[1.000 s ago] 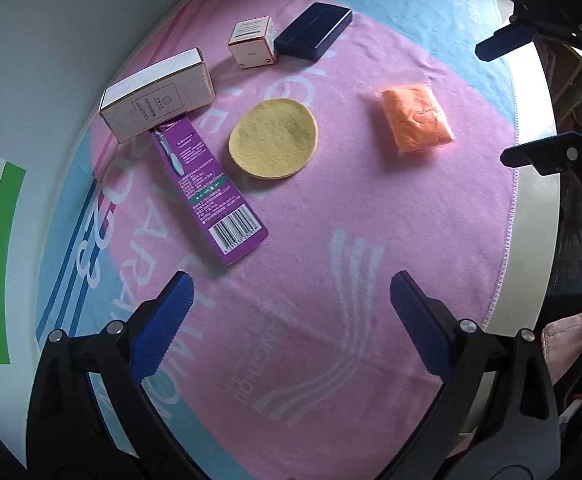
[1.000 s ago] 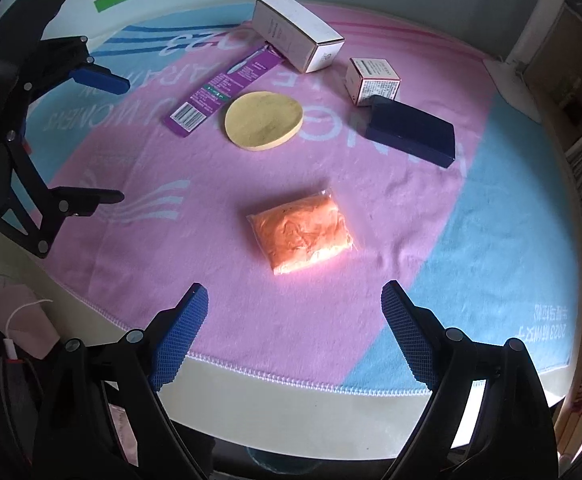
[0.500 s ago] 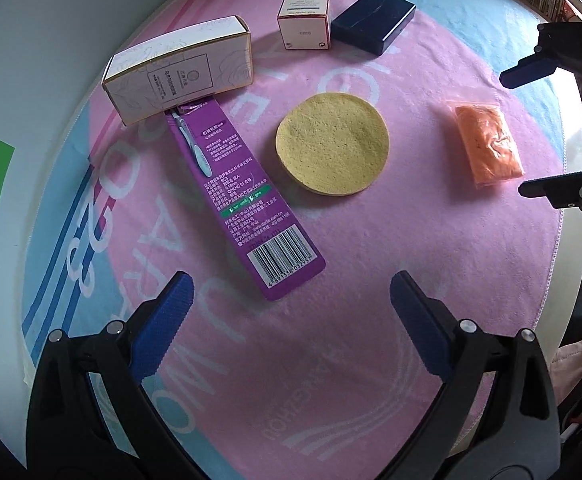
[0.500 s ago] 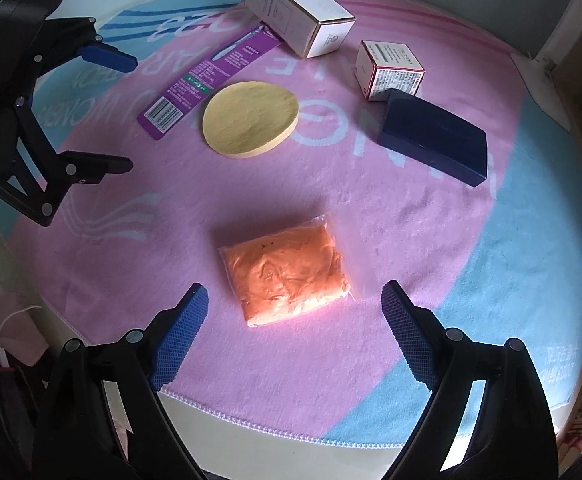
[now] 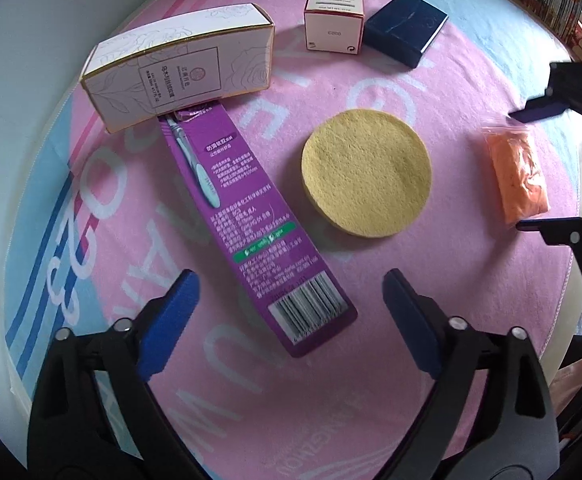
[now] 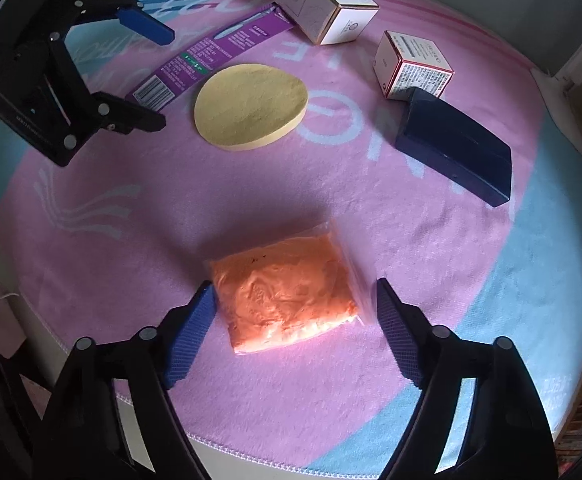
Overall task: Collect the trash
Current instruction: 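Grasp the purple toothbrush package with the left tool while the right tool grasps the orange bag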
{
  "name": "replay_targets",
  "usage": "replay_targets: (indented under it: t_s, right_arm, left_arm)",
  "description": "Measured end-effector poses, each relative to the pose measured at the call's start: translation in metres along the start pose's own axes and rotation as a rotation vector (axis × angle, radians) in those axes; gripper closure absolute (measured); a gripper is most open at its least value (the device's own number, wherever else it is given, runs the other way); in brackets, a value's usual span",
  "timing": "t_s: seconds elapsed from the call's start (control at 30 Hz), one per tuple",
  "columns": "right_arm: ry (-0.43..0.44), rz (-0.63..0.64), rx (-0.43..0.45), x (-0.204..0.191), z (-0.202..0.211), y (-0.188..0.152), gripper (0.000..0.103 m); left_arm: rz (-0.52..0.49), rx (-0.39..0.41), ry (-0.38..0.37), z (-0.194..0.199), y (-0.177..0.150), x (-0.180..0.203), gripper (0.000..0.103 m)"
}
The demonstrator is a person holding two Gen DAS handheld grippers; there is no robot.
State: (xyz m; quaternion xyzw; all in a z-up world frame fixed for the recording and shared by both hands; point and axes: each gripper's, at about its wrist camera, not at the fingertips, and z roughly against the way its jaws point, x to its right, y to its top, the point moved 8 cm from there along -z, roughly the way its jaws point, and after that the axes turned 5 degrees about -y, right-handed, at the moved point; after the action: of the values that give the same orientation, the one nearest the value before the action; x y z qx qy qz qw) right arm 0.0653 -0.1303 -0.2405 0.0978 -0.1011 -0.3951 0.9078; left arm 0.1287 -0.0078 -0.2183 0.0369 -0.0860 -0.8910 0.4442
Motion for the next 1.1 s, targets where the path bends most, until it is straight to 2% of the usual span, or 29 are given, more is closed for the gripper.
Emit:
replay_targets:
  t_s: [0.1, 0.17, 0.3, 0.47, 0.83, 1.1]
  right_arm:
    - [0.012, -0.009, 0.007, 0.000, -0.002, 0.003, 0.032]
    - [0.017, -0.027, 0.007, 0.004, 0.001, 0.001, 0.037]
    - [0.043, -0.058, -0.001, 0.009, 0.003, 0.000, 0.038]
    - [0.046, -0.069, 0.002, 0.013, 0.010, -0.001, 0.038]
    - [0.031, -0.045, 0.061, 0.001, 0.042, 0.004, 0.038]
    - [-0.002, -0.056, 0.101, -0.007, 0.062, -0.013, 0.038]
  left_arm:
    - [0.029, -0.003, -0.076, -0.007, 0.009, -0.006, 0.046]
    - [0.047, -0.002, -0.106, -0.008, 0.013, -0.012, 0.050]
    - [0.047, 0.003, -0.121, -0.005, 0.016, -0.019, 0.062]
    - [0.035, 0.025, -0.096, 0.008, 0.011, -0.024, 0.063]
    - [0.050, 0.083, -0.044, 0.053, -0.024, -0.001, 0.066]
    - [0.061, 0.126, -0.028, 0.078, -0.044, 0.012, 0.067]
